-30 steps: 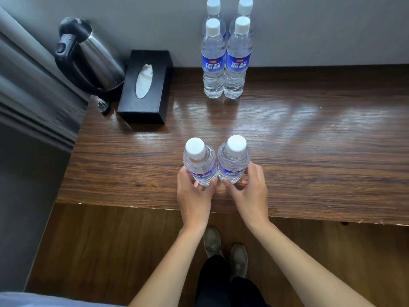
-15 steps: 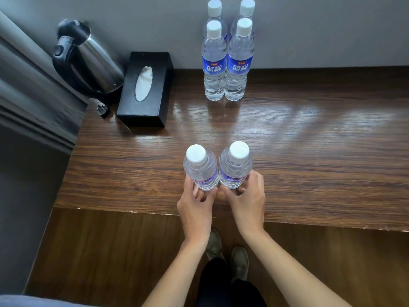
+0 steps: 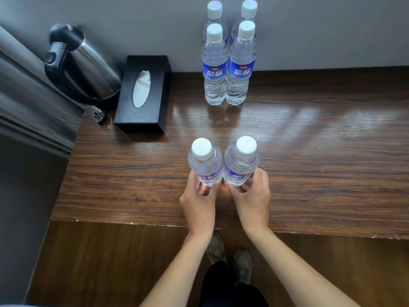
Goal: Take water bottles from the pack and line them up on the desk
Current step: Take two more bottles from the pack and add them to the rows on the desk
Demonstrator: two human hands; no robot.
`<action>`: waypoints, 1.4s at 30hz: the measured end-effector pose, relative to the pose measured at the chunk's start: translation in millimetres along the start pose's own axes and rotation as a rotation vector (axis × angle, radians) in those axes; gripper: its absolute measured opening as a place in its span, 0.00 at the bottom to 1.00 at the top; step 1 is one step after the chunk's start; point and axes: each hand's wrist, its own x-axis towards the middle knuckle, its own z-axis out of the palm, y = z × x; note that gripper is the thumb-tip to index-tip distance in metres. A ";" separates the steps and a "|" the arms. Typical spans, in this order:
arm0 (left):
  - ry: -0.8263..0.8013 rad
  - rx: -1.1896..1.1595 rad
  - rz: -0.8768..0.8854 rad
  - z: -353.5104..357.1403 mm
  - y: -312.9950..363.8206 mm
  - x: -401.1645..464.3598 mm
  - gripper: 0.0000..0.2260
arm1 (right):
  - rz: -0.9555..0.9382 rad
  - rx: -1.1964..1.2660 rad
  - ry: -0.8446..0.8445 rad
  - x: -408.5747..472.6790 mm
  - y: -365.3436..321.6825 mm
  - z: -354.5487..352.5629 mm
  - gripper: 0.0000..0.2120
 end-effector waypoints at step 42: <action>-0.083 -0.014 0.125 62.9 31.8 139.9 0.21 | -0.104 -0.081 0.085 144.0 -22.4 36.3 0.24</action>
